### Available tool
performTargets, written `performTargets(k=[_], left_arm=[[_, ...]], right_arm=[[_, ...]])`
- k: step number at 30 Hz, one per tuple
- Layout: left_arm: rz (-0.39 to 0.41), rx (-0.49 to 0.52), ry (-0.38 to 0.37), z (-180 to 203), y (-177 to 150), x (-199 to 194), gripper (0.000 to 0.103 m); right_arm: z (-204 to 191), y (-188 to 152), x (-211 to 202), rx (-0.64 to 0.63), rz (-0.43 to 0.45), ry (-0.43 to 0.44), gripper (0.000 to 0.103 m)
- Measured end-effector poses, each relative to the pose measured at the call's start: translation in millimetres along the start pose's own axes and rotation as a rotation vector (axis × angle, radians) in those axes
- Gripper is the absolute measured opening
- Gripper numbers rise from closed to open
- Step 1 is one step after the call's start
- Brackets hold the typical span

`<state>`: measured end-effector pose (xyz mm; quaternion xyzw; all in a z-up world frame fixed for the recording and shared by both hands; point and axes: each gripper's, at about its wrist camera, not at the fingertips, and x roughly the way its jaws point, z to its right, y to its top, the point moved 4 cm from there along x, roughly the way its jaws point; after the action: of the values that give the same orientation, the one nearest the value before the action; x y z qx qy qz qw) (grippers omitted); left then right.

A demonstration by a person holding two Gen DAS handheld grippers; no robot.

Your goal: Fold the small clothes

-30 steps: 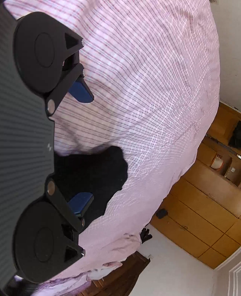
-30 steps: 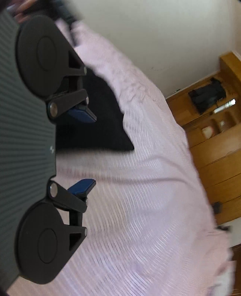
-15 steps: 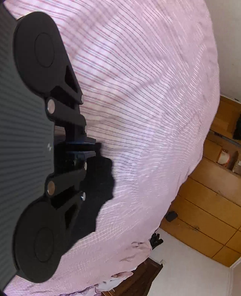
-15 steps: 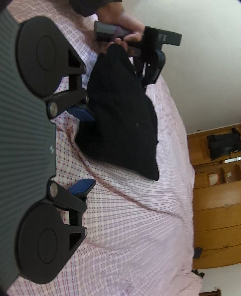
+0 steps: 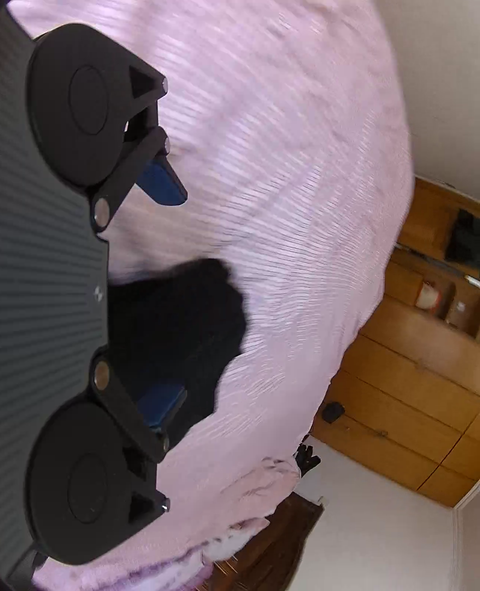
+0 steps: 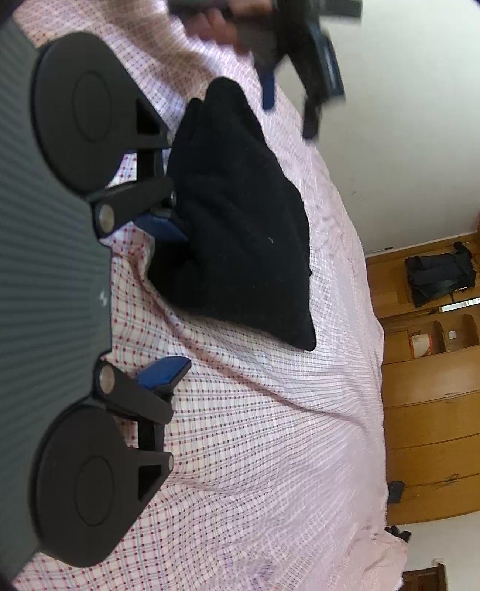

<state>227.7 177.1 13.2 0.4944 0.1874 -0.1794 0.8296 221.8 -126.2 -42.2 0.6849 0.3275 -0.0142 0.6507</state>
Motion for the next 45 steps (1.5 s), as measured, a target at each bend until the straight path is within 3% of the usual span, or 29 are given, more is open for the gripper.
performTargets(k=[5, 8, 11, 12, 14, 15, 16, 18, 19, 20, 26, 29, 31, 34, 37, 42, 45], left_arm=[[-0.039, -0.036, -0.065, 14.3, -29.7, -13.2, 0.103], [-0.047, -0.029, -0.056, 24.0, -35.5, -4.9, 0.103], [-0.078, -0.030, -0.031, 20.0, -39.6, 1.7, 0.094], [-0.094, -0.032, -0.031, 18.5, -41.7, 3.9, 0.088], [-0.126, -0.049, -0.063, 16.6, -45.9, 8.5, 0.060], [-0.148, -0.062, -0.070, 14.3, -48.8, 9.4, 0.031], [-0.168, -0.076, -0.071, 12.3, -49.8, 11.6, 0.016], [-0.175, -0.063, -0.068, 12.9, -50.0, 13.1, 0.013], [-0.175, -0.047, -0.065, 13.9, -48.9, 13.1, 0.012], [-0.172, -0.038, -0.062, 14.1, -47.5, 12.5, 0.012], [-0.154, -0.015, -0.027, 4.0, -38.1, 10.3, 0.011], [-0.152, 0.010, -0.021, 2.3, -35.0, 11.4, 0.011], [-0.160, 0.025, -0.024, 3.4, -37.1, 12.5, 0.011], [-0.156, 0.049, -0.017, 5.1, -38.5, 10.4, 0.012], [-0.136, 0.013, -0.027, 2.9, -33.3, -2.1, 0.012], [-0.039, 0.054, 0.007, 8.7, -21.3, -28.6, 0.012], [-0.010, 0.080, -0.050, 30.6, -15.6, -26.2, 0.012]], right_arm=[[-10.9, -3.3, 0.0, -0.044, 0.010, -0.015, 0.069], [-15.4, -3.8, -6.3, -0.076, 0.030, -0.028, 0.069], [-15.9, -1.5, -5.5, -0.083, 0.035, -0.039, 0.069], [-15.7, -1.2, -4.2, -0.084, 0.031, -0.037, 0.069], [-16.4, -1.1, -0.3, -0.089, 0.020, -0.042, 0.069], [-17.2, -1.1, 2.1, -0.092, 0.015, -0.046, 0.069], [-17.6, -0.7, 4.9, -0.095, 0.006, -0.051, 0.069], [-18.8, -0.4, 9.1, -0.102, 0.001, -0.065, 0.060], [-19.3, -0.1, 11.0, -0.108, -0.001, -0.074, 0.031], [-19.5, 0.2, 11.6, -0.111, -0.001, -0.092, 0.017], [-25.2, 2.4, -15.9, -0.104, 0.060, -0.098, 0.014], [-39.7, -7.9, -19.3, -0.232, 0.038, -0.153, 0.014], [-36.3, -14.8, -15.3, -0.244, 0.004, -0.180, 0.013], [-20.2, -10.5, -22.5, -0.123, -0.015, -0.131, 0.013], [-6.1, -0.3, -39.6, -0.045, 0.025, -0.071, 0.013], [-5.2, 23.8, -42.9, -0.045, 0.082, -0.016, 0.013], [-7.3, 39.0, -22.0, -0.045, 0.086, -0.004, 0.013]])
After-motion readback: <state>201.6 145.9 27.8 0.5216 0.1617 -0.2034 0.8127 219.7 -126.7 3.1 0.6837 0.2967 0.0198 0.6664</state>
